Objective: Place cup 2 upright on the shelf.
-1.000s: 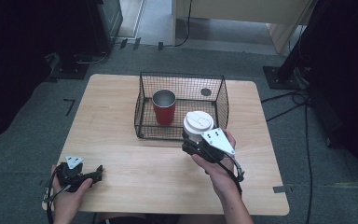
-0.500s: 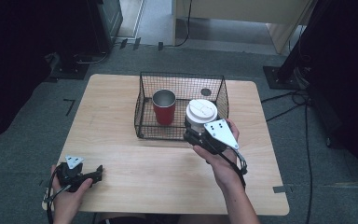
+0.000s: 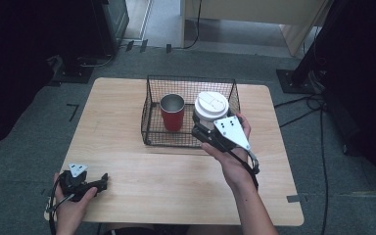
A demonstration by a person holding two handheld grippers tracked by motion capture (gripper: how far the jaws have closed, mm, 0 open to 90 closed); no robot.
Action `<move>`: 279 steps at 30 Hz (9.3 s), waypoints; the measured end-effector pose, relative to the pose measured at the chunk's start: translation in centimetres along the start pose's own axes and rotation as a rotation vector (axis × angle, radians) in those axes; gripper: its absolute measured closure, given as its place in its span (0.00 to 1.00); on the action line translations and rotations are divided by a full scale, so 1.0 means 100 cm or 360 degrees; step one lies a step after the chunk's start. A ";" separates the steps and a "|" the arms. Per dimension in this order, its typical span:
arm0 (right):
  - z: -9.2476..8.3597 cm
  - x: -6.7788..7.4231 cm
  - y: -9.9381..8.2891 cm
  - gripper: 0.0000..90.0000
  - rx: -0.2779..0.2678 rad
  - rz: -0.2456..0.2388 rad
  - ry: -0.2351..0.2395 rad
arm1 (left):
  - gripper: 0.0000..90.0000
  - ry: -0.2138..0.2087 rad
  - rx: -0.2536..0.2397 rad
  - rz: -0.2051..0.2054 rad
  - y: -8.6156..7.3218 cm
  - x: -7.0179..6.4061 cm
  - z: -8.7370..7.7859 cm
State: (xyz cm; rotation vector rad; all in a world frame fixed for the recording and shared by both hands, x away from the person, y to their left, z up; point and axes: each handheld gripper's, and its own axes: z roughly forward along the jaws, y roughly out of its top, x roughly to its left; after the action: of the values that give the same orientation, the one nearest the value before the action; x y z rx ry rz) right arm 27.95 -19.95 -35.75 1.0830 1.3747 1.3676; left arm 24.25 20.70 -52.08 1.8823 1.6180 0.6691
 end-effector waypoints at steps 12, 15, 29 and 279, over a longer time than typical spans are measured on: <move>0.015 -0.004 0.014 0.18 -0.0043 0.0011 -0.0020 | 0.02 0.0000 0.0000 0.0000 0.000 0.000 0.000; 0.019 -0.004 0.017 0.18 -0.0056 -0.0008 -0.0027 | 0.02 0.0000 0.0000 0.0001 0.000 0.000 0.000; 0.044 -0.017 0.025 0.18 -0.0132 0.0069 -0.0106 | 0.02 0.0000 -0.0002 -0.0002 0.000 0.000 0.000; 0.005 -0.066 -0.053 0.00 0.0422 0.0125 -0.0030 | 0.02 -0.0015 -0.0003 0.0015 0.000 -0.001 0.000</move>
State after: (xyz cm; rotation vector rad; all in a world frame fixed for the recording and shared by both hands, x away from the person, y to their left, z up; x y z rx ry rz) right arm 29.98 -26.33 -41.02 1.3323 1.5447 1.2507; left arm 24.24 20.65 -52.10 1.8899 1.6028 0.6648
